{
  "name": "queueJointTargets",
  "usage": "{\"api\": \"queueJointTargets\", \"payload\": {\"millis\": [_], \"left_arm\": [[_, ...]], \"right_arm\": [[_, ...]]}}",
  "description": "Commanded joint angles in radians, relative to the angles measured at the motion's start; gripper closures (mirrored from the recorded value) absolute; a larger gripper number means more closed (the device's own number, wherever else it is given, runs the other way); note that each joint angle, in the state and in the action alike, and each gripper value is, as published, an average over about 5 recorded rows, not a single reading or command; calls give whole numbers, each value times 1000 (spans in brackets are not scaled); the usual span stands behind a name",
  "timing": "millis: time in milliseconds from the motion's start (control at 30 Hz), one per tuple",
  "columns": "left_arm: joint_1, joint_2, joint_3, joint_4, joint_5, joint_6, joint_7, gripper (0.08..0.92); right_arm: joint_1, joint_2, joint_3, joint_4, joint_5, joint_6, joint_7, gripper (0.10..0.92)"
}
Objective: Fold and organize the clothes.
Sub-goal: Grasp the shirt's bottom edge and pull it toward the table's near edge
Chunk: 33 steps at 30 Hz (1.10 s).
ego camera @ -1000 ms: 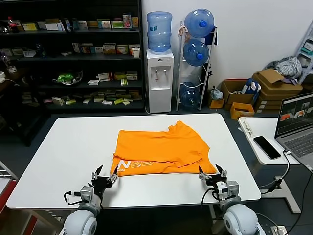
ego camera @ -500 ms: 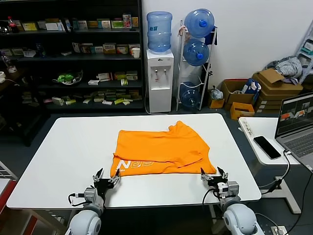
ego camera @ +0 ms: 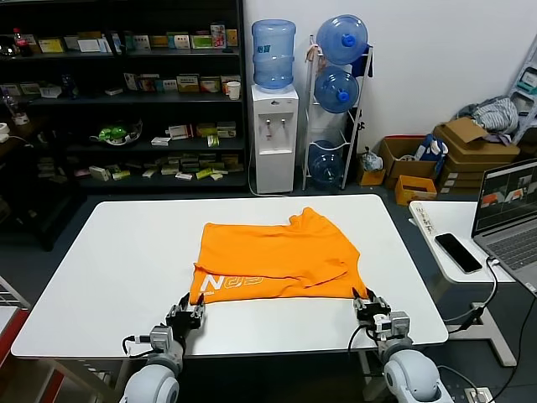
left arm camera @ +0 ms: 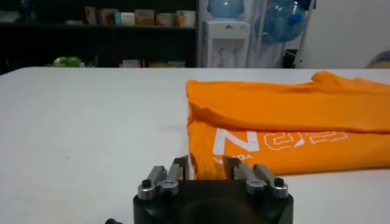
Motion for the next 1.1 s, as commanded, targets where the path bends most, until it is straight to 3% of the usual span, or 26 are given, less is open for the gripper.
{"api": "queueJointTargets", "payload": {"millis": [33, 200, 400, 833, 967, 1100], "left_arm": [[30, -1, 7, -83, -7, 19, -37, 649], [53, 22, 5, -121, -13, 31, -54, 796], [113, 61, -5, -162, -24, 37, -66, 909], [384, 135, -56, -329, -42, 54, -54, 910], [414, 160, -78, -365, -41, 58, -52, 904], [360, 202, -104, -414, -72, 66, -72, 818]], "right_arm": [[-30, -11, -1, 44, 13, 6, 10, 770], [-81, -40, -1, 98, 60, -12, 25, 890], [-167, -79, 15, 169, 96, -20, 35, 901], [-440, -146, 83, 365, 105, -59, 87, 898], [-440, -164, 98, 401, 93, -71, 105, 835], [-301, -197, 102, 431, 127, -80, 116, 731]]}}
